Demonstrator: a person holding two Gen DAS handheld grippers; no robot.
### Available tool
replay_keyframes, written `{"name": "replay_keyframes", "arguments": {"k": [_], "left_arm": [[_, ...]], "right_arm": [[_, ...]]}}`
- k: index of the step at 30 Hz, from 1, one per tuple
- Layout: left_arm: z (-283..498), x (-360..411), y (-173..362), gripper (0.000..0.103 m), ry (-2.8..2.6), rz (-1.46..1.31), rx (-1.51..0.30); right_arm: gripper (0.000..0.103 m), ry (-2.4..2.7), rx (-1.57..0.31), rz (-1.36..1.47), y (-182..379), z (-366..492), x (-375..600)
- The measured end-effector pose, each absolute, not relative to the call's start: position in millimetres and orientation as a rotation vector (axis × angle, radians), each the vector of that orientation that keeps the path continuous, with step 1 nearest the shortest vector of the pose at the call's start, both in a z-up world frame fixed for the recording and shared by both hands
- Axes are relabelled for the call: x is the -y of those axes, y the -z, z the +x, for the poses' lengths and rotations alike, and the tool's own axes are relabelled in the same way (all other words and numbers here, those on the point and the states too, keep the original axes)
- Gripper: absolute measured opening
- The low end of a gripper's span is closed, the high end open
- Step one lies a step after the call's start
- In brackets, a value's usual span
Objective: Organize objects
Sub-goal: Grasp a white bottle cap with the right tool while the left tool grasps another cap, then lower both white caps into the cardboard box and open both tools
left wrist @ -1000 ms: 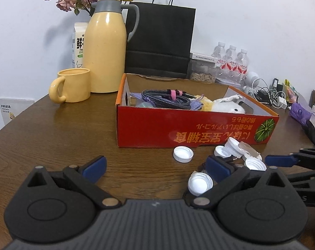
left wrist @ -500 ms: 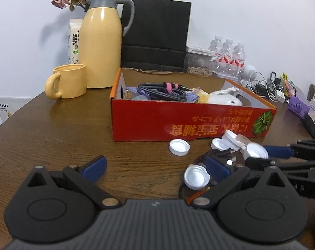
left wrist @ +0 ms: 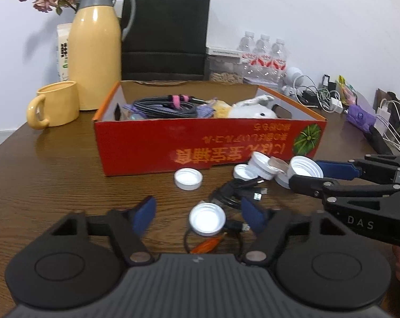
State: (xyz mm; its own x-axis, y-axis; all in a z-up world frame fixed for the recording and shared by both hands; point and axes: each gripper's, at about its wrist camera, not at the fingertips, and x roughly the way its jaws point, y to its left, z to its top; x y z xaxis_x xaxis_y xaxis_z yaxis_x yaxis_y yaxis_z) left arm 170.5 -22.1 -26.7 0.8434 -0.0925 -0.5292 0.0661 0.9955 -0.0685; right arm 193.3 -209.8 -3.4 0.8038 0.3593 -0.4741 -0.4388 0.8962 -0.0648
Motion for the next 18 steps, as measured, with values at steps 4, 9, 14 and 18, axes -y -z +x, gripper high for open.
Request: {"name": "replay_keyframes", "arguments": {"k": [4, 9, 14, 18], "left_arm": [[173.3, 27.0, 29.1, 0.032, 0.104, -0.044, -0.585], [172.1, 24.9, 29.7, 0.029, 0.095, -0.062, -0.582], [169.2, 23.9, 26.8, 0.029, 0.079, -0.066, -0.561], [165.9, 21.3, 21.2, 0.029, 0.063, -0.071, -0.529]], "right_arm": [[0.039, -0.432, -0.469, -0.176, 3.5, 192.8, 209.5], [0.039, -0.432, -0.466, -0.177, 3.7, 192.4, 209.6], [0.039, -0.432, -0.462, -0.178, 3.5, 191.6, 209.4], [0.039, -0.43, -0.444, -0.181, 2.3, 189.4, 209.1]]}}
